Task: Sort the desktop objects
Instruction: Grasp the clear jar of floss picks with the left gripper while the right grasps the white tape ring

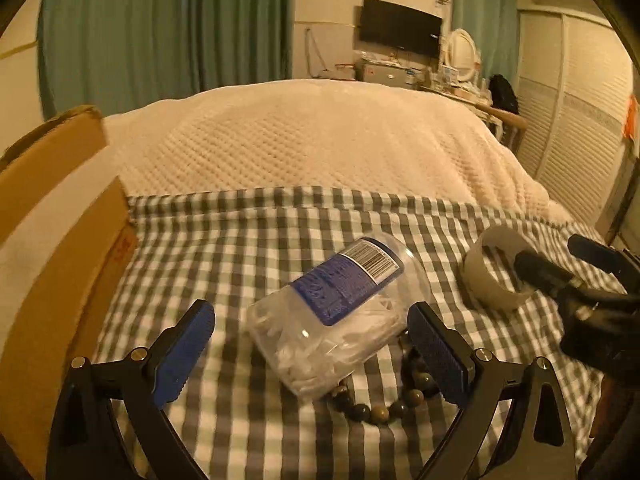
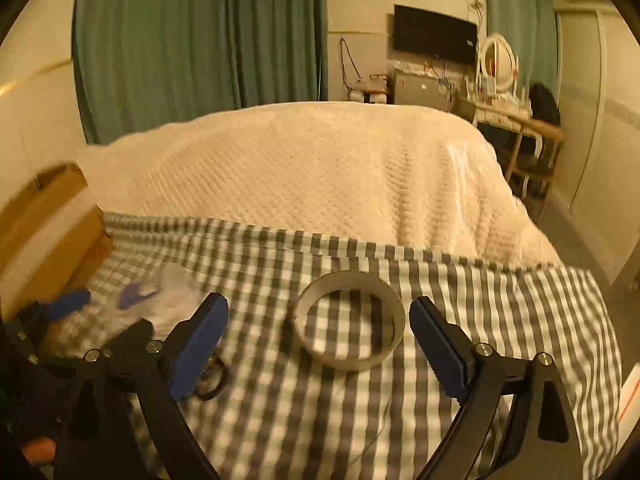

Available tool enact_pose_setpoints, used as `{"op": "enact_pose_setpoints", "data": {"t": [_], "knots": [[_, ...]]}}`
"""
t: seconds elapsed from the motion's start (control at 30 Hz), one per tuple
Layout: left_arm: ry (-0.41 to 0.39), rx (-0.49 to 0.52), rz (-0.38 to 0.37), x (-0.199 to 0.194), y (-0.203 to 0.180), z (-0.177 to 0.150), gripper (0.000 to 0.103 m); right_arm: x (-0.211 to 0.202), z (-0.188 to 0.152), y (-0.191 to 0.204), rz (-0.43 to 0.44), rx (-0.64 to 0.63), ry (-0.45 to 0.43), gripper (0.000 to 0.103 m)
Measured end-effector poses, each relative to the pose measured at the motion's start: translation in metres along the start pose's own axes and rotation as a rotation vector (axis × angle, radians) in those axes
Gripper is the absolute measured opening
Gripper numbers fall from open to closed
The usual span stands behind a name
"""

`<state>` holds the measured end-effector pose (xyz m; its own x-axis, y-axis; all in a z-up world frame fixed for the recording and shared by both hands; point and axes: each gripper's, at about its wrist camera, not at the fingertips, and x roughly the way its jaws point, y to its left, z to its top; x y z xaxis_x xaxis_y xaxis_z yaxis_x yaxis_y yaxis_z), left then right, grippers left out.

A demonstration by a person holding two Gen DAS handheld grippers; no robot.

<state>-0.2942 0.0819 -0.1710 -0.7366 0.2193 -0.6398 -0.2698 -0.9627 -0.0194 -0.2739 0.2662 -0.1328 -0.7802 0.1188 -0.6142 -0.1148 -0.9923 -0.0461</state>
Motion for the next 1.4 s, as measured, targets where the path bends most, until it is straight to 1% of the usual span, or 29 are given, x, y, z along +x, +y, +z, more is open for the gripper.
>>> {"op": "enact_pose_setpoints", "data": {"t": [0.03,0.1,0.17,0.27,0.33,0.37,0.4,0.43,0.47,0.5,0.63,0.7,0.77,0.87,0.93,1.0,1.03,1.1,1.13,1.17,1.23,1.27,1.3,1.4], "knots": [[-0.001,0.014,-0.006,0.004,-0.002,-0.002,0.100,0.006,-0.006,0.001,-0.022,0.000,0.012,0.092],[0.011,0.037,-0.008,0.014,-0.007,-0.005,0.100,0.016,-0.012,0.000,-0.017,0.001,0.006,0.093],[0.054,0.045,0.003,0.027,-0.009,-0.005,0.100,0.026,-0.015,-0.002,-0.035,0.003,0.020,0.095],[0.090,0.033,0.006,0.039,-0.009,-0.003,0.100,0.041,-0.016,-0.007,-0.049,-0.003,0.054,0.095],[0.103,0.020,-0.009,0.044,-0.008,-0.002,0.092,0.045,-0.016,-0.014,-0.021,0.034,0.046,0.096],[0.117,0.017,-0.014,0.046,-0.008,-0.002,0.084,0.049,-0.017,-0.015,-0.009,0.047,0.053,0.097],[0.124,0.015,-0.014,0.049,-0.007,-0.003,0.079,0.052,-0.018,-0.018,0.010,0.060,0.062,0.097],[0.126,0.012,-0.005,0.049,-0.008,-0.003,0.078,0.052,-0.018,-0.018,0.010,0.060,0.062,0.097],[0.125,0.012,-0.006,0.049,-0.007,-0.004,0.078,0.059,-0.020,-0.021,0.024,0.081,0.090,0.097],[0.120,0.012,-0.008,0.048,-0.007,-0.004,0.077,0.060,-0.021,-0.022,0.029,0.085,0.091,0.097],[0.118,0.015,-0.012,0.046,-0.009,-0.005,0.077,0.054,-0.021,-0.021,0.042,0.085,0.071,0.096],[0.111,0.017,-0.017,0.042,-0.008,-0.005,0.077,0.048,-0.022,-0.022,0.076,0.096,0.061,0.085],[0.107,0.026,-0.021,0.038,-0.010,-0.004,0.078,0.046,-0.023,-0.020,0.079,0.102,0.064,0.085],[0.096,0.049,-0.006,0.032,-0.013,-0.002,0.078,0.047,-0.023,-0.022,0.095,0.114,0.058,0.085],[0.092,0.064,0.010,0.031,-0.015,0.000,0.082,0.043,-0.022,-0.022,0.113,0.123,0.049,0.085],[0.078,0.069,0.023,0.031,-0.017,0.003,0.086,0.043,-0.022,-0.022,0.113,0.122,0.047,0.085],[0.069,0.074,0.027,0.031,-0.017,0.006,0.089,0.042,-0.022,-0.021,0.120,0.121,0.043,0.085],[0.047,0.091,0.033,0.032,-0.019,0.010,0.098,0.042,-0.022,-0.022,0.133,0.124,0.043,0.085],[0.038,0.105,0.039,0.035,-0.021,0.013,0.099,0.042,-0.022,-0.022,0.135,0.127,0.044,0.085],[0.033,0.125,0.039,0.039,-0.023,0.016,0.099,0.043,-0.022,-0.023,0.136,0.127,0.045,0.085],[0.053,0.143,0.027,0.048,-0.024,0.018,0.099,0.043,-0.022,-0.023,0.141,0.129,0.044,0.085],[0.069,0.142,0.017,0.053,-0.024,0.019,0.097,0.043,-0.022,-0.023,0.141,0.129,0.044,0.085],[0.075,0.140,0.018,0.055,-0.024,0.019,0.094,0.044,-0.023,-0.022,0.143,0.127,0.047,0.085],[0.075,0.131,0.007,0.054,-0.024,0.019,0.092,0.045,-0.023,-0.025,0.146,0.133,0.045,0.085]]}}
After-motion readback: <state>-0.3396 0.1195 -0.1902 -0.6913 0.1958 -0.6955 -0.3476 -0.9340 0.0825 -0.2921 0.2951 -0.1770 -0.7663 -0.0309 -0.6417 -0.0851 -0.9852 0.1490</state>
